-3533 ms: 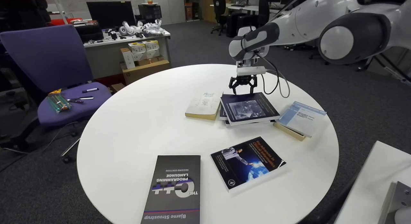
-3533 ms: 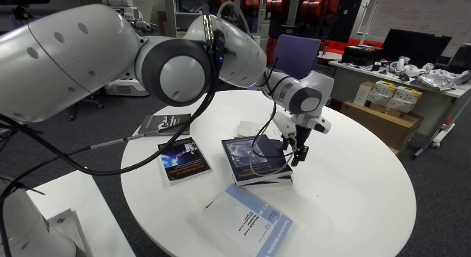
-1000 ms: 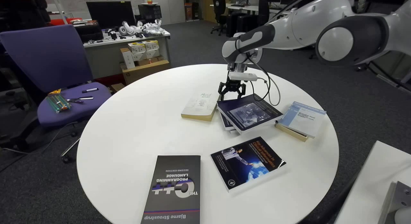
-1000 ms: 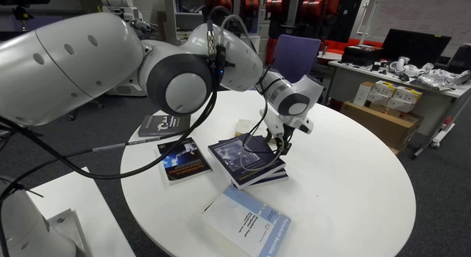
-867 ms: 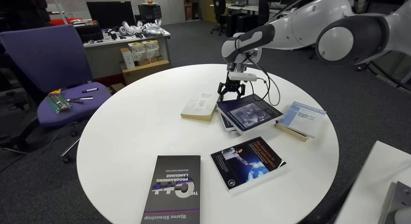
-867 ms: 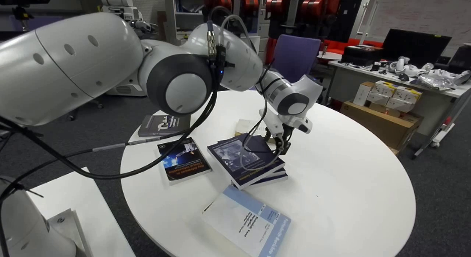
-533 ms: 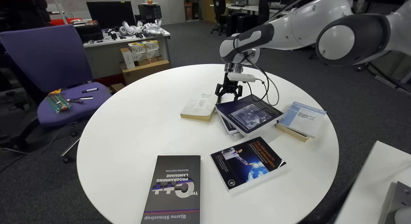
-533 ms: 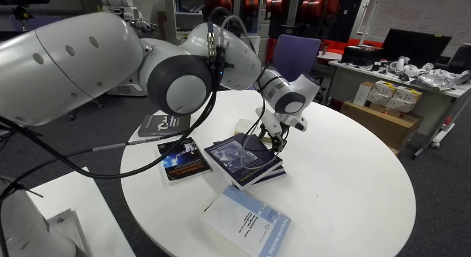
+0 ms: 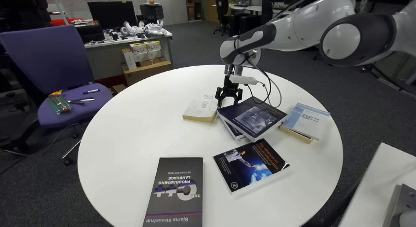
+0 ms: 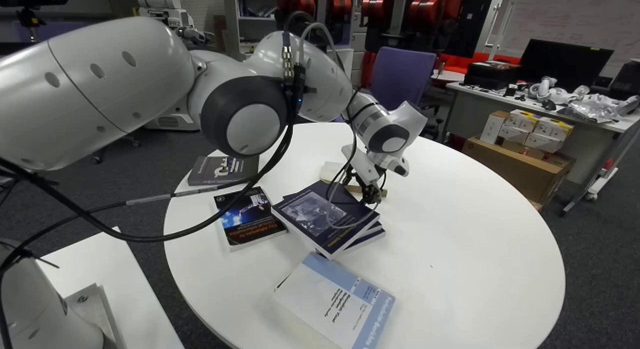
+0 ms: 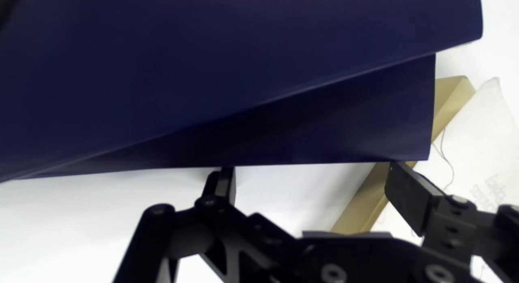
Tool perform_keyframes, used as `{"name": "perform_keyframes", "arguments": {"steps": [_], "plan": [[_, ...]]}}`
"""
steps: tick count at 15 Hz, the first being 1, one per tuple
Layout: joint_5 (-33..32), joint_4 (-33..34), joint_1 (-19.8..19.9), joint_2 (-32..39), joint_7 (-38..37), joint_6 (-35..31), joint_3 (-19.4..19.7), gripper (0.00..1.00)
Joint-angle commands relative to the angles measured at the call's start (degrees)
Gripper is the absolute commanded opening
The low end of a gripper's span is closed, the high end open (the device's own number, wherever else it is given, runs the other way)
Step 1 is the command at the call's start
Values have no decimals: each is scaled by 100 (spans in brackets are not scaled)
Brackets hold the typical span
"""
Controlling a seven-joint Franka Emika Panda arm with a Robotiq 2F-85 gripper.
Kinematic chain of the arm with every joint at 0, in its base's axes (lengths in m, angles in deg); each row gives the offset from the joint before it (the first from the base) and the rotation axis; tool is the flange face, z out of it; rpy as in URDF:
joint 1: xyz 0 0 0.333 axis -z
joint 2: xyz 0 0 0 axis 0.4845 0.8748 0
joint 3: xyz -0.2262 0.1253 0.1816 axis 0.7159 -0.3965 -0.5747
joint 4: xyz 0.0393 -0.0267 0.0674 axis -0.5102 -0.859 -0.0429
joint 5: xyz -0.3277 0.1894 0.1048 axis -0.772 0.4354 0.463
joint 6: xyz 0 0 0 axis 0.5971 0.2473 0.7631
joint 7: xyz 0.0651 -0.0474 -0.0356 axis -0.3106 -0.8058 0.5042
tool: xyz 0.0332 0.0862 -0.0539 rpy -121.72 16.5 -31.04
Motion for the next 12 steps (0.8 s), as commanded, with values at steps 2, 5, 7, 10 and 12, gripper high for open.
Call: {"name": "perform_keyframes", "arguments": {"steps": [2,5,7,10,12], "plan": [[-195,-628,-84,-644,-30,423,97,100],[-670,-834,-302,-1219,17,718,267,100],[-996,-1052,-405,-1638,254,1183,256,100],[-1261,-1760,-509,-2341,672,1666,118,100],[-1235,-2164,-755,-2711,1038,1948,287,100]]}}
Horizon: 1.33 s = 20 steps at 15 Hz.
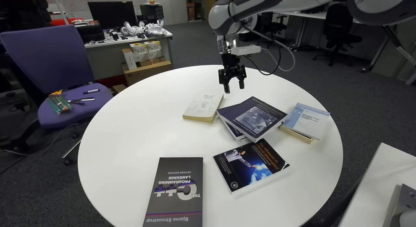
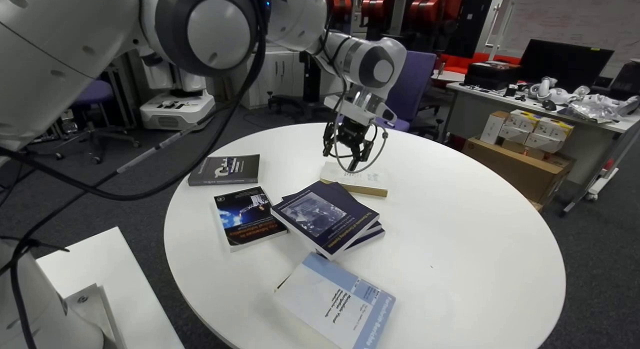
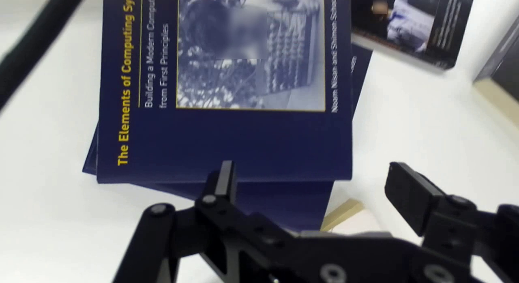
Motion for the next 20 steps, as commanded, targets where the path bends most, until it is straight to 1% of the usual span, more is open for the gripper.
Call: {"name": "perform_keyframes", "arguments": {"steps": [1,3,5,7,9,10,11,12,14,18,20], "plan": [[-179,-1344,-275,-1064,668,345,140,100],[-302,-1824,-410,-1390,924,537,127,100],[-387,-2325,-523,-1659,996,588,120,100],[-443,-2856,-620,-1866,978,548,119,100],[-558,-3408,-709,-2052,948,308,122,100],[-647,-3684,-742,-2127,991,179,114,100],[-685,-3963,-688,-2281,1166,170,99,100],[-514,-3091,-758,-1680,874,453,116,100],[-571,-3481,-755,-1821,978,339,110,100],[-584,-3625,-746,-1954,1016,323,120,100],[-892,-4155,-843,-2281,1029,-169,116,100]]}}
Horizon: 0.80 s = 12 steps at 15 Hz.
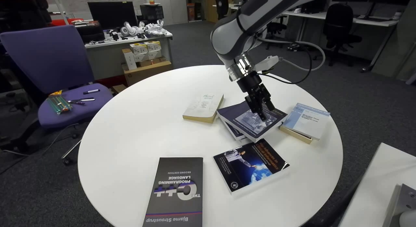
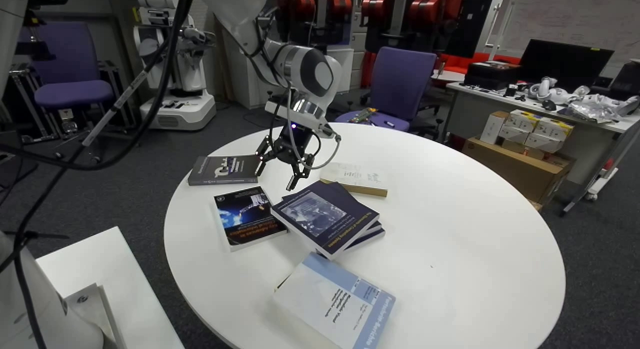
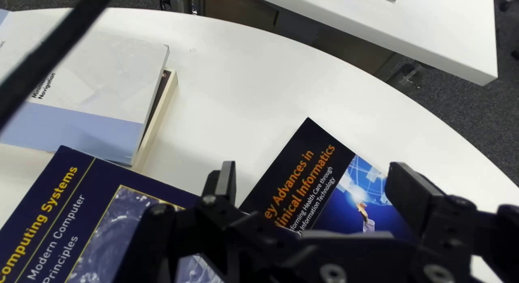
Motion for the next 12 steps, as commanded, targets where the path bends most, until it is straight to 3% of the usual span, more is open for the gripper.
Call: {"name": "perform_keyframes", "arguments": {"steps": [1,7,12], "plan": [[-419,-912,-161,-564,111,-783,39,100],[-998,-2607,-286,-1450,107,-2204,-9,100],[-771,-3810,-180,-1892,77,-2937,75,100]]}}
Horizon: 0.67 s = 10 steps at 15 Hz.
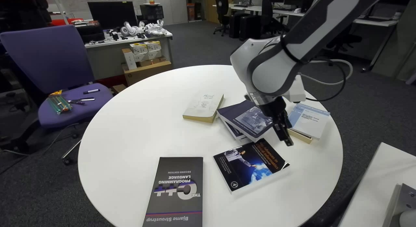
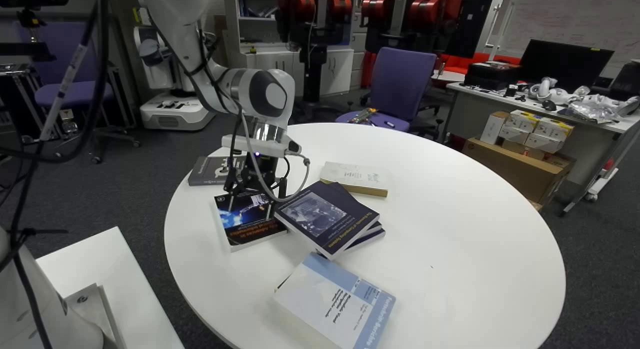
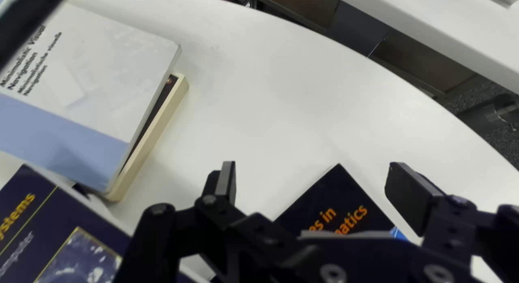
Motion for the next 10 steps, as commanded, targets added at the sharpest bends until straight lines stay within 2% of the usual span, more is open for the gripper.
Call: {"name": "perform_keyframes", "arguments": {"steps": [1,5,10], "plan": [[111,-948,133,-463,86,-586,135,100],[326,-1189,310,-306,-121,-1431,396,100],[408,-1240,348,-188,-600,-2402,581,100]]}}
